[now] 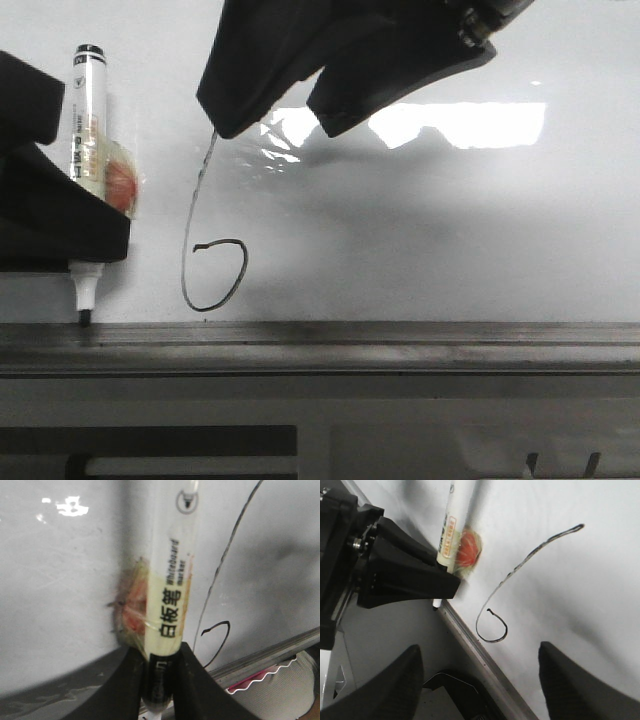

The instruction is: Write number 6 on whiteboard

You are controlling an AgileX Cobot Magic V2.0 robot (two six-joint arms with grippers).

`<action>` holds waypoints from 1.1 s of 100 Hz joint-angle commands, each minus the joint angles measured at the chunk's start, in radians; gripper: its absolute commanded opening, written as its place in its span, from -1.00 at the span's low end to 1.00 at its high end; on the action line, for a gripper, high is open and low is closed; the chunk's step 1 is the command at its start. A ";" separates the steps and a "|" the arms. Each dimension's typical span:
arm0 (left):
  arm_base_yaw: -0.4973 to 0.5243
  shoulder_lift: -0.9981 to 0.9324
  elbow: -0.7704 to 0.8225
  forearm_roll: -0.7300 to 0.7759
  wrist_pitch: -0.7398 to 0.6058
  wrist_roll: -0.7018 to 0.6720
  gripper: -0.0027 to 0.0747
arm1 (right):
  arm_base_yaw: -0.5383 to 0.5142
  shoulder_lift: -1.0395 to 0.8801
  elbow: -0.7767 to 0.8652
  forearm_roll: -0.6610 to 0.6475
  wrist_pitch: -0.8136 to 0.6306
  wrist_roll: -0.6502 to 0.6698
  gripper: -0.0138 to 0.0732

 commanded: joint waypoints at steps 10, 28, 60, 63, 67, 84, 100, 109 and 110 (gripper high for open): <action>0.004 0.005 -0.030 -0.004 -0.082 -0.002 -0.97 | -0.008 -0.033 -0.034 0.008 -0.045 -0.005 0.32; 0.004 0.005 -0.030 -0.004 -0.087 -0.002 -0.47 | -0.008 -0.033 -0.034 0.008 -0.045 -0.005 0.32; 0.004 -0.043 -0.030 -0.010 -0.085 -0.002 -0.17 | -0.008 -0.033 -0.034 0.008 -0.045 -0.005 0.32; 0.004 -0.052 -0.030 -0.010 -0.076 -0.002 -0.17 | -0.008 -0.033 -0.034 0.008 -0.045 -0.005 0.32; 0.004 -0.066 -0.030 -0.010 -0.066 -0.002 -0.17 | -0.008 -0.033 -0.034 0.008 -0.045 -0.005 0.32; 0.004 -0.119 -0.030 0.001 -0.008 -0.002 -0.17 | -0.008 -0.033 -0.034 0.008 -0.045 -0.005 0.04; 0.004 -0.128 -0.030 0.007 0.006 -0.002 -0.17 | -0.008 -0.033 -0.034 0.006 -0.040 -0.005 -0.19; 0.004 -0.128 -0.030 0.010 0.016 -0.002 -0.16 | -0.008 -0.033 -0.034 0.006 -0.033 -0.005 -0.19; 0.004 -0.128 -0.030 0.010 0.018 -0.002 -0.16 | -0.008 -0.033 -0.034 0.006 -0.033 -0.005 -0.19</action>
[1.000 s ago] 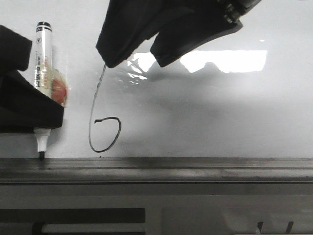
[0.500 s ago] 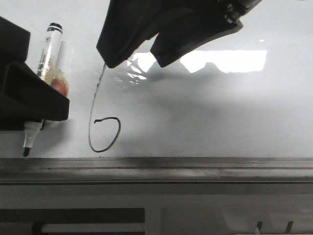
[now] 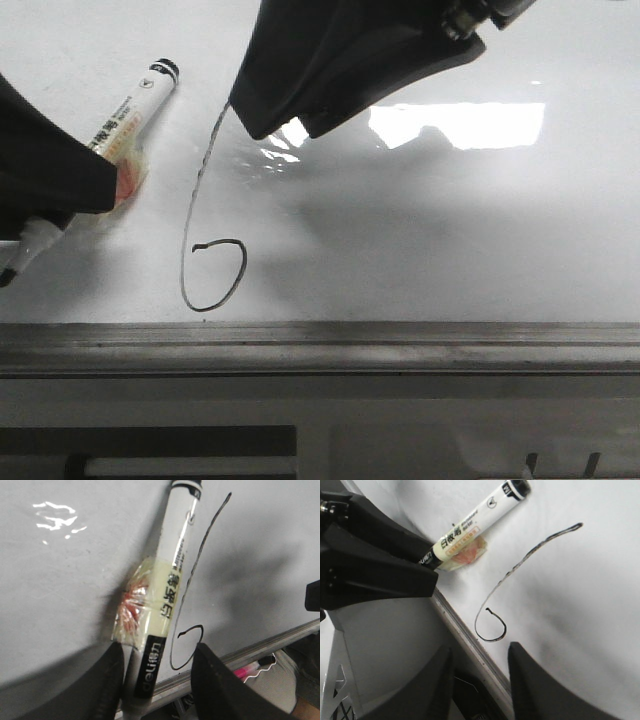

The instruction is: Write number 6 on whiteboard

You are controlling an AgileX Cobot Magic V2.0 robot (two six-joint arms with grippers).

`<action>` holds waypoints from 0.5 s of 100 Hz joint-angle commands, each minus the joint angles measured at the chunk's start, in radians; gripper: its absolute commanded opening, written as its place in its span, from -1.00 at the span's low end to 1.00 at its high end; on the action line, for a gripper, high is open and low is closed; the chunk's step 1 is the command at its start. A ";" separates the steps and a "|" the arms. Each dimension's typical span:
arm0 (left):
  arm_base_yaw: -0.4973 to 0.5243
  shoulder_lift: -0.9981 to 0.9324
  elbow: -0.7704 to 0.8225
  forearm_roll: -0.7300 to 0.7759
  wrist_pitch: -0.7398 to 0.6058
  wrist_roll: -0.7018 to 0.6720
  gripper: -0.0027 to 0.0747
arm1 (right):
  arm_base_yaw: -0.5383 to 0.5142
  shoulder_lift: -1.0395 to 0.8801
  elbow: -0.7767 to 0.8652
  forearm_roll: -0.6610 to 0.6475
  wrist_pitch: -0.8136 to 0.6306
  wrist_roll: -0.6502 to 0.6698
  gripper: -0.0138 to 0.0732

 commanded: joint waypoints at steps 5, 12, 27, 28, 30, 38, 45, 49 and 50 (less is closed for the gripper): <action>0.001 -0.012 -0.030 0.021 -0.030 -0.002 -0.13 | -0.008 -0.033 -0.034 0.008 -0.038 -0.005 -0.19; 0.001 -0.012 -0.030 0.046 -0.027 -0.002 -0.06 | -0.008 -0.033 -0.034 0.008 -0.038 -0.005 -0.19; 0.004 -0.012 -0.030 0.066 -0.037 -0.002 0.22 | -0.008 -0.033 -0.034 0.008 -0.038 -0.005 -0.19; 0.006 -0.012 -0.030 0.066 -0.037 -0.002 0.24 | -0.008 -0.033 -0.034 0.008 -0.038 -0.005 -0.19; 0.010 -0.012 -0.030 0.069 -0.037 -0.002 0.27 | -0.008 -0.033 -0.034 0.008 -0.038 -0.005 -0.19; 0.031 -0.012 -0.030 0.079 -0.035 -0.002 0.29 | -0.008 -0.033 -0.034 0.008 -0.038 -0.005 -0.19; 0.051 -0.012 -0.030 0.079 -0.033 -0.002 0.30 | -0.008 -0.033 -0.034 0.008 -0.038 -0.005 -0.19; 0.058 -0.012 -0.030 0.079 -0.028 -0.002 0.30 | -0.008 -0.033 -0.034 0.008 -0.038 -0.005 -0.19; 0.059 -0.012 -0.030 0.079 -0.028 -0.002 0.30 | -0.008 -0.033 -0.034 0.008 -0.038 -0.005 -0.19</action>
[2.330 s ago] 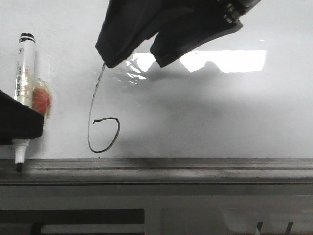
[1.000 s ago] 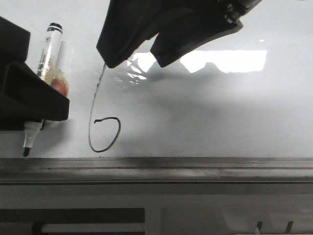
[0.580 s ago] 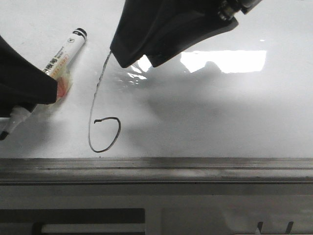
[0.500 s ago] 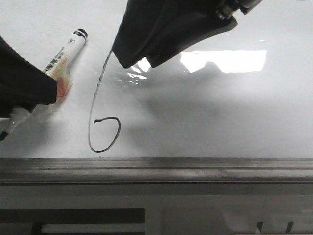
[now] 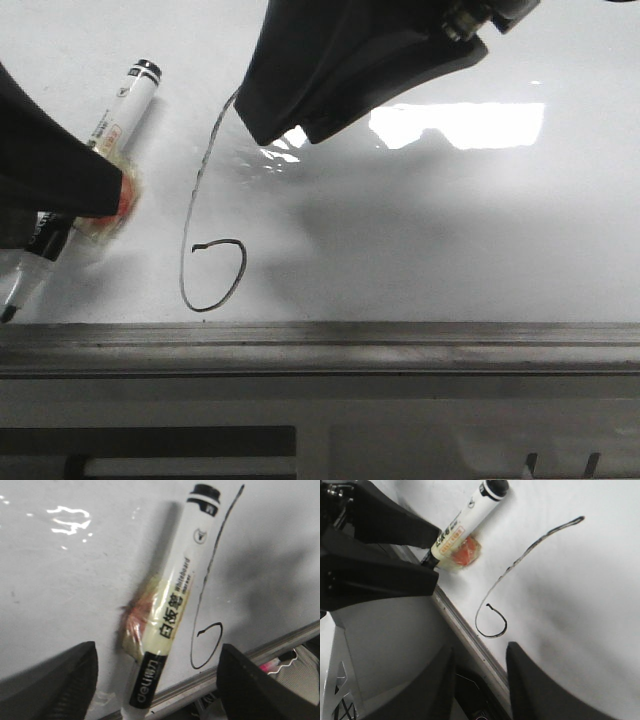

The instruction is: Write number 6 on whiteboard

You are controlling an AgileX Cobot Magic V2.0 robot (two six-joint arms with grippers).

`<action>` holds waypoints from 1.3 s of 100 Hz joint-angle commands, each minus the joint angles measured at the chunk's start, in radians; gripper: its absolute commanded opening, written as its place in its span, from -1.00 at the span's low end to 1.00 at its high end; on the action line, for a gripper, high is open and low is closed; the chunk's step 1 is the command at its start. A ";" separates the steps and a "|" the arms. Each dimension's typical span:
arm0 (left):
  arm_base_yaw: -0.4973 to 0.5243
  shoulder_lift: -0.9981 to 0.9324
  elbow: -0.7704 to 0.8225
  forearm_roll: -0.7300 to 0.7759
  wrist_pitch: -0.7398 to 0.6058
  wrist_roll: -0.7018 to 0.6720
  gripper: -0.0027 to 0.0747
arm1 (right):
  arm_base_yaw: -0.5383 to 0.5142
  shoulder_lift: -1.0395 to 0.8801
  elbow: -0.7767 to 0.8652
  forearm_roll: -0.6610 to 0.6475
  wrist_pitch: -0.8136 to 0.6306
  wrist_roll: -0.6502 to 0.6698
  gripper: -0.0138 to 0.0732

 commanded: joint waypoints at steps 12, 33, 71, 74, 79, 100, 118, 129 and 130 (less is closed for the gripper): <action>0.020 -0.016 -0.030 0.002 -0.045 -0.002 0.30 | -0.008 -0.033 -0.034 0.008 -0.047 -0.009 -0.19; 0.010 -0.108 -0.030 0.001 0.034 -0.002 0.30 | -0.008 -0.053 -0.034 0.005 -0.047 -0.009 -0.19; 0.010 -0.485 -0.030 0.034 0.084 0.025 -0.98 | -0.008 -0.223 0.027 -0.013 -0.130 -0.009 -0.82; 0.010 -0.512 -0.030 0.041 0.084 0.025 -0.99 | -0.008 -0.243 0.043 -0.013 -0.146 -0.009 -0.82; 0.010 -0.556 -0.030 0.056 0.084 0.025 -0.99 | -0.008 -0.286 0.080 -0.013 -0.187 -0.009 -0.82; 0.010 -0.705 0.002 0.099 0.087 0.069 -0.99 | -0.008 -0.443 0.244 -0.013 -0.356 -0.009 -0.82; 0.010 -0.801 0.077 0.099 0.085 0.069 -0.99 | -0.008 -0.590 0.396 -0.017 -0.485 -0.009 -0.82; 0.010 -0.841 0.114 0.097 0.085 0.069 -0.99 | -0.008 -0.681 0.494 -0.029 -0.548 -0.009 -0.83; 0.010 -0.843 0.116 0.097 0.085 0.069 -0.99 | -0.008 -0.694 0.506 -0.035 -0.554 -0.009 -0.83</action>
